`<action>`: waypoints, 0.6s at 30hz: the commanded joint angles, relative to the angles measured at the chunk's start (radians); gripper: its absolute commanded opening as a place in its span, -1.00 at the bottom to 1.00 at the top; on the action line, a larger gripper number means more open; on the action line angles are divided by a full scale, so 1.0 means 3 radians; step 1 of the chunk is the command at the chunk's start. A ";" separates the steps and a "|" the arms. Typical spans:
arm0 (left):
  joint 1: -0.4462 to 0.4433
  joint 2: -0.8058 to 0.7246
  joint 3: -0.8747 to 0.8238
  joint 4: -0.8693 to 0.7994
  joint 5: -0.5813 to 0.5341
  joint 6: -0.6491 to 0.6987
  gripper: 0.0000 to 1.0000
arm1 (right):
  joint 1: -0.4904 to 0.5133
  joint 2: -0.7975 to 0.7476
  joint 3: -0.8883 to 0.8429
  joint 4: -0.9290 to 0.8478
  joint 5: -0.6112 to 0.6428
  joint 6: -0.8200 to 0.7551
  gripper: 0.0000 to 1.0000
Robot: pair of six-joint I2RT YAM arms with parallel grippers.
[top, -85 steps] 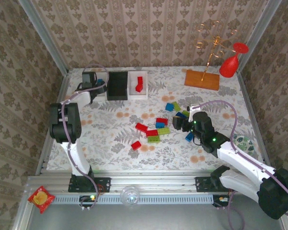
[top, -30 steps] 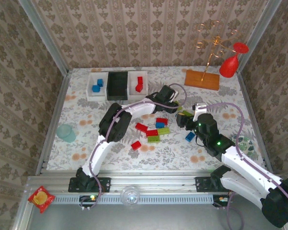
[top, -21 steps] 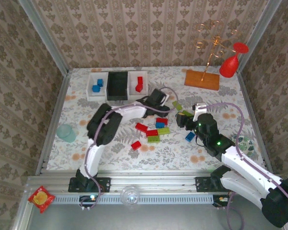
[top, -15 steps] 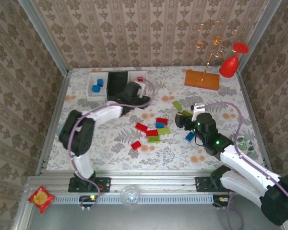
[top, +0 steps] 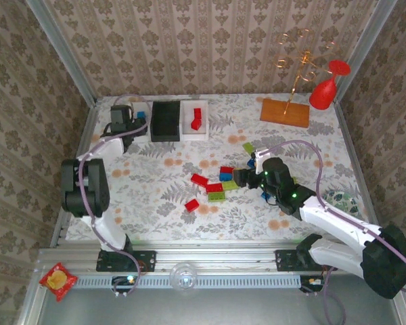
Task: Sort the legos into containers by color
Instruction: Place the lego in the container.
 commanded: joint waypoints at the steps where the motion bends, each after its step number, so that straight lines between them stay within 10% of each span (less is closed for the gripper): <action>1: 0.0022 0.0300 0.0355 -0.0145 0.0176 -0.0069 -0.06 | 0.0026 0.0012 0.0093 0.0024 -0.0006 -0.0043 0.69; 18: 0.0048 0.0048 0.0299 -0.0047 0.0108 -0.0021 0.39 | 0.0026 0.0003 0.0097 -0.0022 0.0094 -0.0054 0.69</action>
